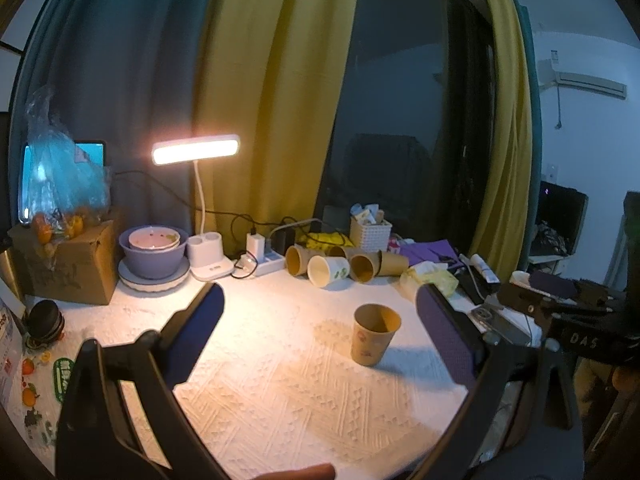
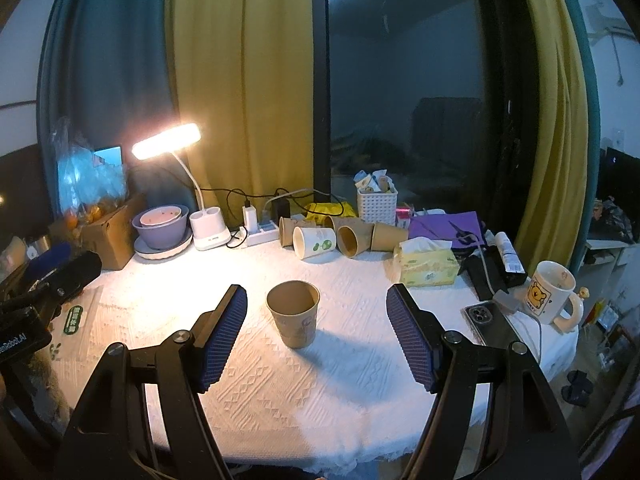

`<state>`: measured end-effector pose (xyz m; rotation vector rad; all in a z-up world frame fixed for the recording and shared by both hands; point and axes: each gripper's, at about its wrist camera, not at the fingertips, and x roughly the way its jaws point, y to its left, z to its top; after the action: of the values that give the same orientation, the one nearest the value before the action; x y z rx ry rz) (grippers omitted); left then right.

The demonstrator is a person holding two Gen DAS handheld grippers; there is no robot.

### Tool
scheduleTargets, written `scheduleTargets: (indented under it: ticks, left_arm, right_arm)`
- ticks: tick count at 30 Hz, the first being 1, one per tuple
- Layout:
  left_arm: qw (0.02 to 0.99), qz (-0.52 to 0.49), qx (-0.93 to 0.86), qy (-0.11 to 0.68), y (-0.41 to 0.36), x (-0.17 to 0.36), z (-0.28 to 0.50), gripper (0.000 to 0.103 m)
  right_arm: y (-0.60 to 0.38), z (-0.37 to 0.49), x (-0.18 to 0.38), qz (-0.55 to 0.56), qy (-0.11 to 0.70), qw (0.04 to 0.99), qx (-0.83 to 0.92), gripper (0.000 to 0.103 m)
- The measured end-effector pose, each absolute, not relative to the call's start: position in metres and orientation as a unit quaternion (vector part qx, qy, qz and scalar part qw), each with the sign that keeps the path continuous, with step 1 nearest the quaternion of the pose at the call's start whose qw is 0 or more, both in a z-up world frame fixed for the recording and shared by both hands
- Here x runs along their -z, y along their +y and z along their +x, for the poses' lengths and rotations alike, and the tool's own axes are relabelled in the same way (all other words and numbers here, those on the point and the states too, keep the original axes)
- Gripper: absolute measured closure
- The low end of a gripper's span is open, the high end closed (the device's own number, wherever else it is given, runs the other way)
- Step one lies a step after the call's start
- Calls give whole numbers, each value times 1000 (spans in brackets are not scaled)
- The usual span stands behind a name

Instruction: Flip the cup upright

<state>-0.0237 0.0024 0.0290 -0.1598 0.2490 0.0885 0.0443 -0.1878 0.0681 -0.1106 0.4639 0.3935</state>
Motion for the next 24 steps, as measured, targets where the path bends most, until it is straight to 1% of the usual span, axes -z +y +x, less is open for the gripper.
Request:
scheduleTargets:
  ticks: [24]
  left_arm:
    - [988,-77,-34,127,-3,-29,-23,5]
  right_arm:
    - [-186,46,-63,-55,234,951,-195,28]
